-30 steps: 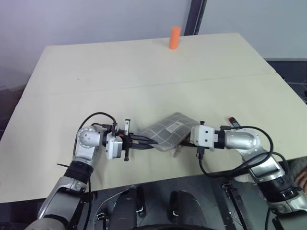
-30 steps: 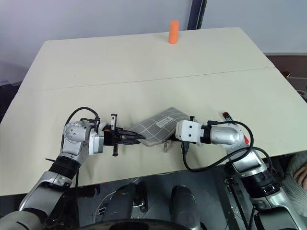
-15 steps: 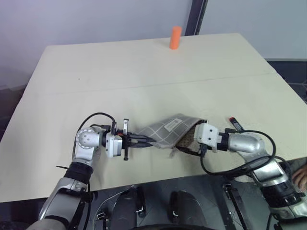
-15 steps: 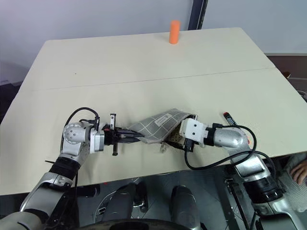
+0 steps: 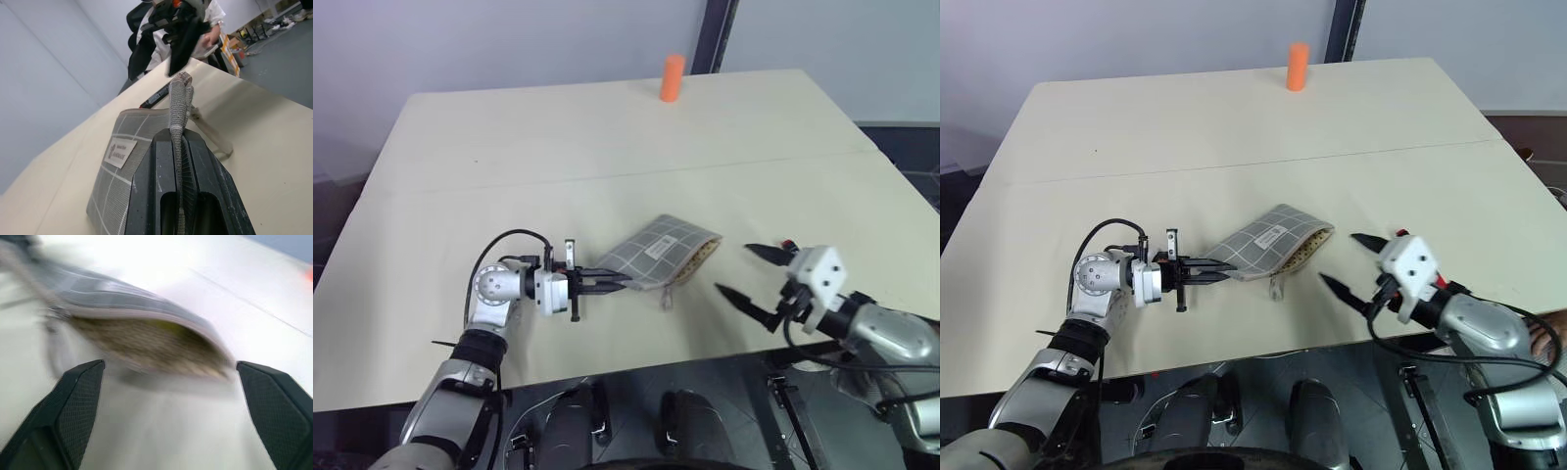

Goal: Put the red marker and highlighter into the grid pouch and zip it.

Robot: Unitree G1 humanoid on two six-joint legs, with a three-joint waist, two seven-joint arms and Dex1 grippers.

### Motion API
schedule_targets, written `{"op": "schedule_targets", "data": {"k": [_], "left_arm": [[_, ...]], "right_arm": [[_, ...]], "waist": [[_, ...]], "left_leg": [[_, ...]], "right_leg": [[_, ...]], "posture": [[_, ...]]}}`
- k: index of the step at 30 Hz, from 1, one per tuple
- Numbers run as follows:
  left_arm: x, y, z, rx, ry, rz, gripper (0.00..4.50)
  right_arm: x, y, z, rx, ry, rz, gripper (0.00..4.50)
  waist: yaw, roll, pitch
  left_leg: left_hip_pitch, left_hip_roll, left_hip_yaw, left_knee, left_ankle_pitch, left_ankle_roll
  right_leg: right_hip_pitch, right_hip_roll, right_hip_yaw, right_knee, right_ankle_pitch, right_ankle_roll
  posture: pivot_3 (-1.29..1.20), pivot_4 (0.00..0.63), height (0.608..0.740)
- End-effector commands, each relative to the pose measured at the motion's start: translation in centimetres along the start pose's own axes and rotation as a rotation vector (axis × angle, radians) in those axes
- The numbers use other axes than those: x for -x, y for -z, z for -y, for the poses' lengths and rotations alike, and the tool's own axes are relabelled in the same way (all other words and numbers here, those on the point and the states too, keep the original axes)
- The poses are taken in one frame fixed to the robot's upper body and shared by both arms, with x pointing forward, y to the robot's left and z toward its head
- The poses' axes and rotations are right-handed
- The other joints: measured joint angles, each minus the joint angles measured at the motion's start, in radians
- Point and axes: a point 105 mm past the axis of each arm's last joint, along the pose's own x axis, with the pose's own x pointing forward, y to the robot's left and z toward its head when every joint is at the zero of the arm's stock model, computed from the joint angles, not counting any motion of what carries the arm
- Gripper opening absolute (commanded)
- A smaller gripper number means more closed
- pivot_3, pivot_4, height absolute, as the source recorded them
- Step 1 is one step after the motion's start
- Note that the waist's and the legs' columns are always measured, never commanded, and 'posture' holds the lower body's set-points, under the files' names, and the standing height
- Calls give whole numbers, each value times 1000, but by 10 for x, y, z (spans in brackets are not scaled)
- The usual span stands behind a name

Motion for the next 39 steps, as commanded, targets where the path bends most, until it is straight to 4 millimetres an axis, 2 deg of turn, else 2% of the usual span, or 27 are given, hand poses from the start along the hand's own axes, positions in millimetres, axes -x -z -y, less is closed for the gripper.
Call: {"op": "schedule_targets", "data": {"k": [1,3,10,18,21,22,27,28,30,34,37,39], "left_arm": [[-2,-2,-7,-33,-20,10,0],[-4,-1,-8,-30,-20,15,0],[-11,1,-11,-33,-8,32,0],[-12,2,-9,-34,2,34,0],[-10,2,-8,-38,2,27,0],[-9,2,-8,-38,-1,25,0],[-8,0,-5,-36,-5,23,0],[-8,0,-4,-35,-6,23,0],[-8,0,-4,-34,-7,24,0],[-11,0,-5,-33,-9,31,0],[-13,-1,-5,-34,-5,39,0],[-14,-1,-6,-36,-3,44,0]], "right_arm": [[21,12,24,5,183,-80,4443],[32,28,33,-18,254,-155,4443],[56,59,72,-170,474,-246,4443],[51,86,71,-390,414,-271,4443],[52,94,71,-403,386,-308,3639],[52,94,71,-396,380,-314,3237],[43,81,62,-362,310,-273,565],[40,73,61,-346,290,-242,258],[31,53,52,-293,211,-170,266],[18,9,1,-138,-98,-41,266],[18,6,-19,-68,-209,-63,266],[18,14,-25,-9,-250,-119,266]], "waist": [[0,0,0],[1,0,0],[-4,0,0],[-4,0,0],[-3,0,0],[-4,0,0],[-5,0,0],[-5,0,0],[-5,0,0],[-3,1,0],[-1,0,0],[0,0,0]], "left_leg": [[0,0,0,0,0,0],[0,0,0,0,0,0],[0,0,0,0,0,0],[0,0,0,0,0,1],[0,0,0,0,0,1],[0,0,0,0,0,1],[0,0,0,0,0,1],[0,0,0,0,0,1],[0,0,0,0,0,1],[0,0,0,-1,0,1],[0,0,0,-1,-1,1],[0,0,0,0,-1,2]], "right_leg": [[0,0,0,0,0,0],[0,0,0,0,0,0],[0,0,0,0,0,0],[0,0,0,-1,0,0],[0,0,0,0,0,0],[0,0,0,0,0,0],[0,0,0,-1,0,0],[0,0,0,-1,0,0],[0,0,0,-1,0,0],[0,0,0,-1,0,0],[0,0,0,-1,0,0],[1,0,0,-2,0,0]], "posture": [[0,150,740],[0,150,740],[0,150,740],[0,150,740],[0,150,740],[0,150,740],[0,150,740],[0,150,740],[0,150,740],[0,150,740],[0,150,740],[0,150,740]]}}
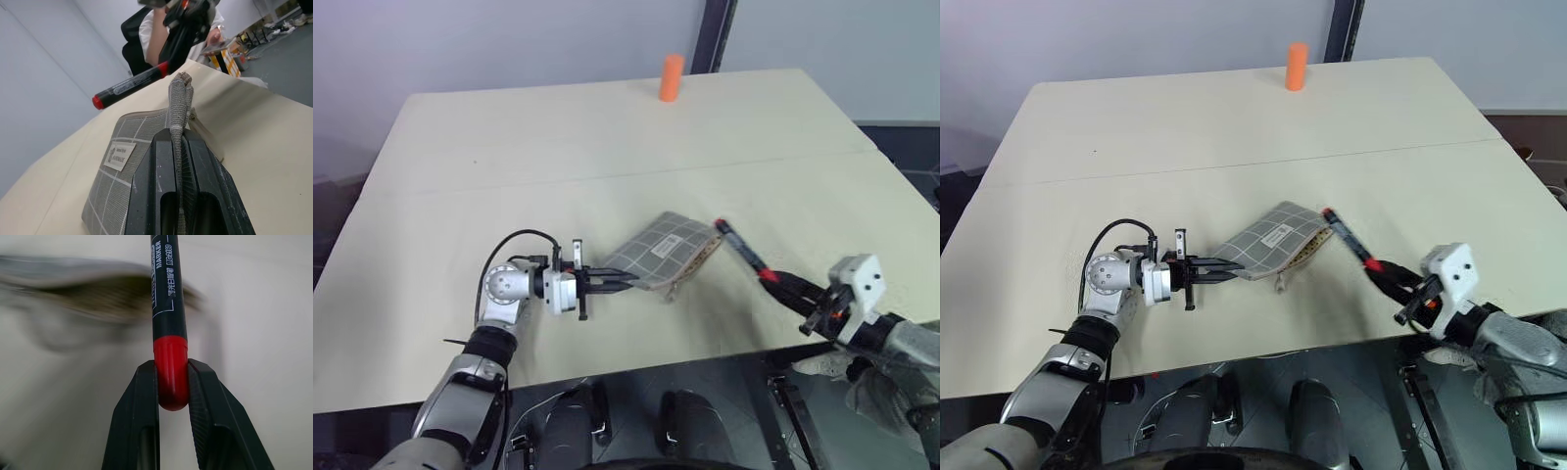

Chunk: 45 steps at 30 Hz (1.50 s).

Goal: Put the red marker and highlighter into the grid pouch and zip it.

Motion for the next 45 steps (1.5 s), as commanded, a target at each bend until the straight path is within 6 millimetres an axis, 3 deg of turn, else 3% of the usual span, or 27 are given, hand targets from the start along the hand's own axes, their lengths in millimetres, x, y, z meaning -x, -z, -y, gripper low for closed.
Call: {"op": "schedule_targets", "data": {"k": [1,6,11,21,29,33,39,45], "left_arm": [[-5,-7,-7,-41,0,26,0],[-7,-8,-7,-46,4,34,0],[-4,-8,-8,-46,-2,26,0],[-2,-8,-9,-56,-6,18,0],[-3,-9,-9,-65,1,22,0],[-6,-11,-8,-83,32,30,0],[-10,-14,-5,-103,62,41,0],[-9,-15,-11,-79,41,54,0]], "right_arm": [[-3,2,-7,102,-51,-48,266],[-9,1,1,123,-29,-40,266],[2,7,18,119,43,-64,266],[18,22,27,169,58,-152,266],[2,13,21,225,2,-112,266],[-11,15,16,341,-82,-157,266],[-32,-2,19,492,-150,-118,266],[-63,-6,2,667,-321,-105,266]], "waist": [[-1,0,0],[-3,-1,0],[0,-1,0],[-2,-1,1],[-2,-1,1],[-3,-1,1],[-3,-1,1],[-6,-1,1]], "left_leg": [[0,0,0,1,0,0],[0,0,0,1,-1,1],[-1,0,0,1,-1,1],[-1,0,0,2,-1,1],[-1,0,0,2,-1,1],[-1,0,0,2,-1,1],[-1,0,0,2,-1,1],[-1,0,0,3,-1,2]], "right_leg": [[0,0,0,0,0,0],[0,0,0,0,0,0],[0,0,0,-1,0,0],[0,0,0,-1,0,0],[0,0,0,-1,0,0],[0,0,0,-1,0,0],[0,0,0,0,0,0],[-1,0,0,0,0,0]], "posture": [[0,150,740],[0,150,740],[0,150,740],[0,150,740],[0,150,740],[0,150,740],[0,150,740],[0,150,740]]}}
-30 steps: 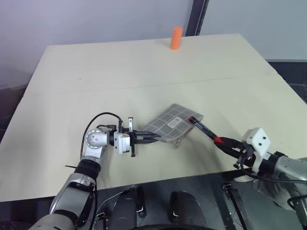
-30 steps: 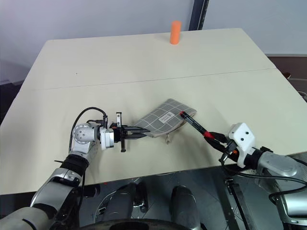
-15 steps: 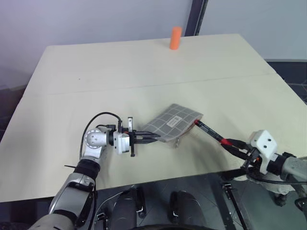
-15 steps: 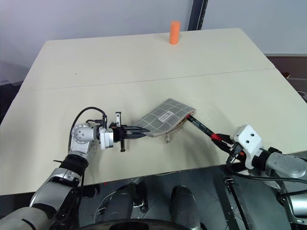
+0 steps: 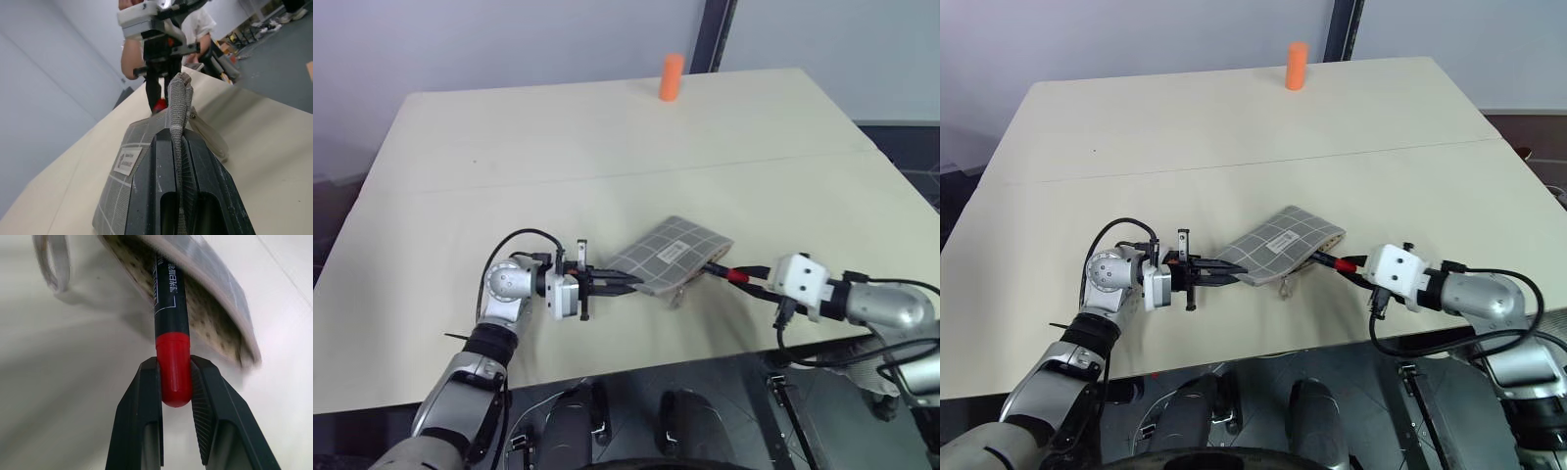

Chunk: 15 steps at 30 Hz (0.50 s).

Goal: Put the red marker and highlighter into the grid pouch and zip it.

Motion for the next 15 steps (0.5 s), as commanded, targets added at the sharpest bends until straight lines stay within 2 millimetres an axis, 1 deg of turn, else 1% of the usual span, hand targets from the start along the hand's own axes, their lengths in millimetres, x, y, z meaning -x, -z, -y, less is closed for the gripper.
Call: {"op": "schedule_targets", "data": {"k": [1,4,8,11,13,14,15], "left_arm": [[-4,-6,-9,-38,0,30,0],[-7,-7,-8,-42,12,44,0],[-9,-10,-5,-38,25,60,0],[-9,-10,-4,-37,29,61,0],[-9,-10,-4,-37,27,59,0],[-9,-10,-4,-37,27,59,0],[-9,-10,-5,-37,24,57,0]], "right_arm": [[-15,-11,0,117,-66,27,266],[-27,-20,6,165,-72,66,266],[-38,-25,11,231,-70,95,266],[-45,-20,9,220,-84,93,266],[-49,-19,11,218,-63,97,266],[-50,-19,12,202,-54,103,1294],[-50,-20,14,191,-38,106,1623]], "waist": [[0,0,0],[1,0,0],[1,0,0],[1,0,0],[0,0,0],[0,0,0],[1,0,0]], "left_leg": [[0,0,0,0,0,0],[0,0,0,1,0,0],[-1,0,0,1,0,0],[-1,0,0,1,0,0],[-1,0,0,1,0,0],[-1,0,0,1,0,0],[-1,0,0,1,0,0]], "right_leg": [[0,0,0,0,0,0],[0,0,0,1,0,0],[0,-1,0,1,0,0],[0,-1,0,1,0,0],[-1,-1,0,1,0,0],[-1,-1,0,1,0,0],[0,-1,0,1,0,0]], "posture": [[0,150,740],[0,150,740],[0,150,740],[0,150,740],[0,150,740],[0,150,740],[0,150,740]]}}
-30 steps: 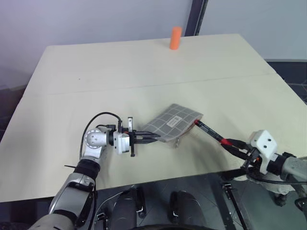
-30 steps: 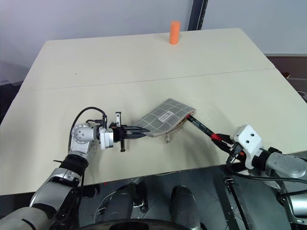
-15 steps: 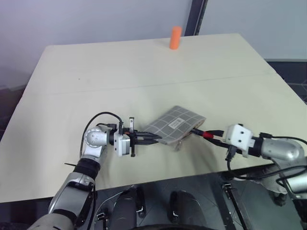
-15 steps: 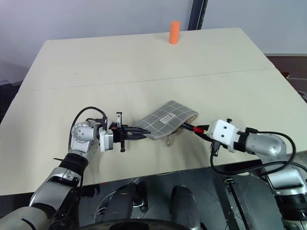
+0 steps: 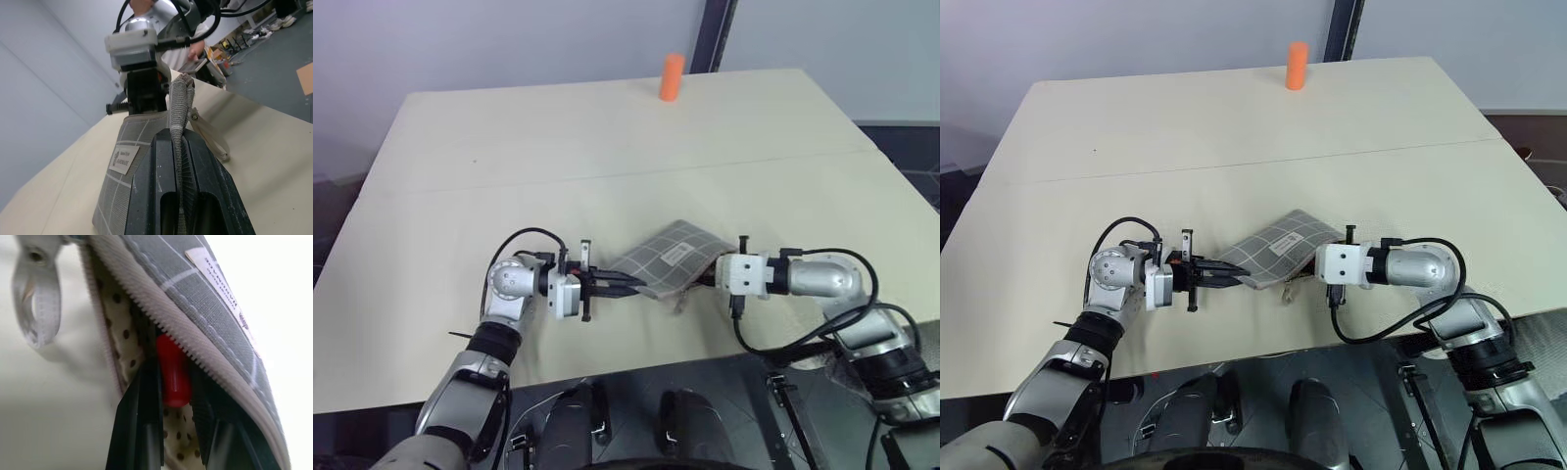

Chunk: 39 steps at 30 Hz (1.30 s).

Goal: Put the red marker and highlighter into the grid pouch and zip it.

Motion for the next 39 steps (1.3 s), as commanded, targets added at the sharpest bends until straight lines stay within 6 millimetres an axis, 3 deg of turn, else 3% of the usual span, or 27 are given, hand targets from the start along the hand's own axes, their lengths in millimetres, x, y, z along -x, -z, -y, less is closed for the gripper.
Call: {"op": "schedule_targets", "data": {"k": [1,5,6,13,18,22,26,31,38,39], "left_arm": [[-4,-8,-8,-40,-9,32,0],[-1,-5,-9,-35,-26,12,0],[0,-4,-10,-29,-33,6,0],[5,2,-9,-9,-66,-24,0],[8,5,-13,-7,-86,-50,0],[6,8,-14,-12,-86,-58,0],[4,6,-18,-16,-90,-45,0],[6,6,-18,-19,-83,-51,0],[5,5,-19,-28,-80,-50,0],[5,5,-20,-29,-81,-49,0]], "right_arm": [[1,-2,8,6,55,5,2119],[16,3,10,-69,95,-32,4204],[21,0,8,-92,89,-27,4458],[58,-12,8,-223,184,-45,4458],[76,-27,-2,-476,271,76,4458],[59,-35,-27,-718,273,180,4458],[29,-25,-53,-842,288,162,4458],[4,-42,-50,-937,313,274,4458],[-20,-43,-50,-933,256,272,4458],[-21,-44,-50,-925,243,272,3946]], "waist": [[0,0,0],[4,0,0],[4,0,0],[2,0,0],[2,0,0],[3,-1,-1],[0,-1,0],[0,-1,0],[1,-1,0],[1,-1,0]], "left_leg": [[0,0,0,0,0,0],[0,0,0,0,0,0],[0,0,0,0,0,0],[0,0,0,0,-1,1],[0,0,0,0,-1,1],[0,0,-1,0,-1,1],[0,0,0,0,-1,1],[-1,0,0,0,-1,0],[-2,0,0,0,-1,1],[-3,0,0,0,-1,1]], "right_leg": [[0,0,0,0,0,0],[0,0,0,0,0,0],[0,0,0,0,0,0],[0,0,0,0,0,0],[0,0,0,0,0,0],[1,0,0,0,0,0],[1,0,0,-1,0,0],[-1,0,0,-1,0,0],[-2,0,0,-1,0,0],[-2,0,0,-1,0,0]], "posture": [[0,150,740],[0,150,740],[0,150,740],[0,150,740],[0,150,740],[0,150,740],[0,150,740],[0,150,740],[0,150,740],[0,150,740]]}}
